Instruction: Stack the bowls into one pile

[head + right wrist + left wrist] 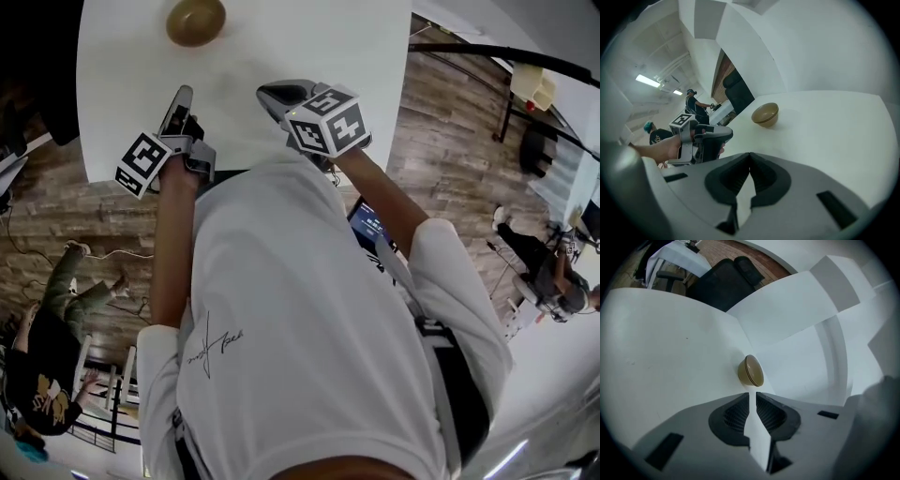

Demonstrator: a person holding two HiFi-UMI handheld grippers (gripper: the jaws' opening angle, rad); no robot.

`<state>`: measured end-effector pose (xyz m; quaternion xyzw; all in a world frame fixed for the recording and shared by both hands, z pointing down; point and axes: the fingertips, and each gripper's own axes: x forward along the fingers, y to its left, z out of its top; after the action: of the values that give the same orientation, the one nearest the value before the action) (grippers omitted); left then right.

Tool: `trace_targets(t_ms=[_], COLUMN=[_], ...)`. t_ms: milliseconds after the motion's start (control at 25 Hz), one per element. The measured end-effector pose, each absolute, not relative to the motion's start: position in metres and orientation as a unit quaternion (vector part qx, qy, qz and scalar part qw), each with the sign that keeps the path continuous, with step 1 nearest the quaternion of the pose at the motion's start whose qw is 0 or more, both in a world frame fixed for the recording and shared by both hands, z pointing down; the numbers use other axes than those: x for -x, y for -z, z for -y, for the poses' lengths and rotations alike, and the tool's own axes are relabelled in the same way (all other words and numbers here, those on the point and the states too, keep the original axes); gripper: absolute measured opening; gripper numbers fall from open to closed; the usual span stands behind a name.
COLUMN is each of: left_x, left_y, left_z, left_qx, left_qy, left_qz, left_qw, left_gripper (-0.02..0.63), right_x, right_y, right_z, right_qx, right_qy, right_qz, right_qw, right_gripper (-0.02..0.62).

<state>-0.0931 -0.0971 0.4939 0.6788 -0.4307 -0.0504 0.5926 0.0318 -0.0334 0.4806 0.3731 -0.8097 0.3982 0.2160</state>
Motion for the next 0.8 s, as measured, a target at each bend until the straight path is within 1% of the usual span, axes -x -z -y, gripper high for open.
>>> trace_targets(t_ms=[360,480,800], left_x=[0.096,0.092,0.095], left_y=[-0.461,-0.449,-0.41], left_z=[0.078,0.075,0.057], left_qx=[-0.726,-0.749,-0.799], left_qy=[0.049,0.036,0.009], left_qz=[0.436,0.439,0.458], left_qw=[0.53,0.495,0.388], left_gripper=[0.023,0.009,0.008], right_x=[-0.023,-0.024,-0.023], right_y=[-0.454,-0.445,-0.415], right_z=[0.03,0.03,0.023], right_qx=[-0.375,-0.374,-0.371], right_qy=[-0.353,-0.339,-0.291], right_qz=[0.833,0.84,0.862], right_qw=[0.203,0.199,0.186], right_gripper=[0.01,0.009,0.009])
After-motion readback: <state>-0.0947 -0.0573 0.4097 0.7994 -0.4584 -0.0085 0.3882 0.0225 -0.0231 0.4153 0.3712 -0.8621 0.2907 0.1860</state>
